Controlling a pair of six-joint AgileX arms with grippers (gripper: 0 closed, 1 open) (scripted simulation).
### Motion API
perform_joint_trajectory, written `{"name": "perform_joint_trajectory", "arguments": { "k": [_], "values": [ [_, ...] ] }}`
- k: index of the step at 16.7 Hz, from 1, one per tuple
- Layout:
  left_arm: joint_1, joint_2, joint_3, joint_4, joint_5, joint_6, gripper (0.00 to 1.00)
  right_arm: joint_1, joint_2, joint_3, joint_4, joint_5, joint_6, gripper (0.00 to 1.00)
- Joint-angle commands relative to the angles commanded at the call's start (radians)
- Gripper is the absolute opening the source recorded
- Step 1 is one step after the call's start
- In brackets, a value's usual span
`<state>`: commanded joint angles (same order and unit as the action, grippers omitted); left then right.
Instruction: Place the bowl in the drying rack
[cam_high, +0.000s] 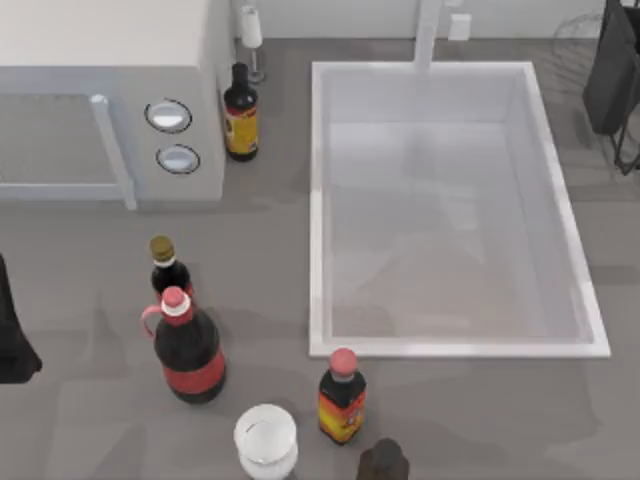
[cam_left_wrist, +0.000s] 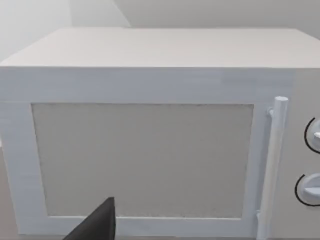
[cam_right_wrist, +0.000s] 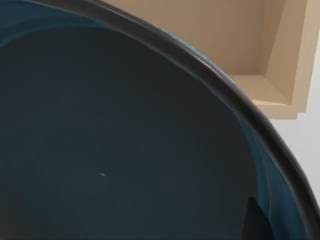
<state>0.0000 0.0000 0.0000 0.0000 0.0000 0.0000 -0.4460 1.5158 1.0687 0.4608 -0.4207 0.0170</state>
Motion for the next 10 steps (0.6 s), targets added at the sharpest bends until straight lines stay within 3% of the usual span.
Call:
{"name": "perform_joint_trajectory", "arguments": {
  "k": [5, 10],
  "values": [
    [0.0, 0.0, 0.0, 0.0, 0.0, 0.0, 1.0, 0.11, 0.233, -0.071, 0.303, 0.114, -0.001, 0.0],
    [0.0, 0.0, 0.0, 0.0, 0.0, 0.0, 1.0, 0.139, 0.281, -0.09, 0.362, 0.143, -0.001, 0.0]
  ]
}}
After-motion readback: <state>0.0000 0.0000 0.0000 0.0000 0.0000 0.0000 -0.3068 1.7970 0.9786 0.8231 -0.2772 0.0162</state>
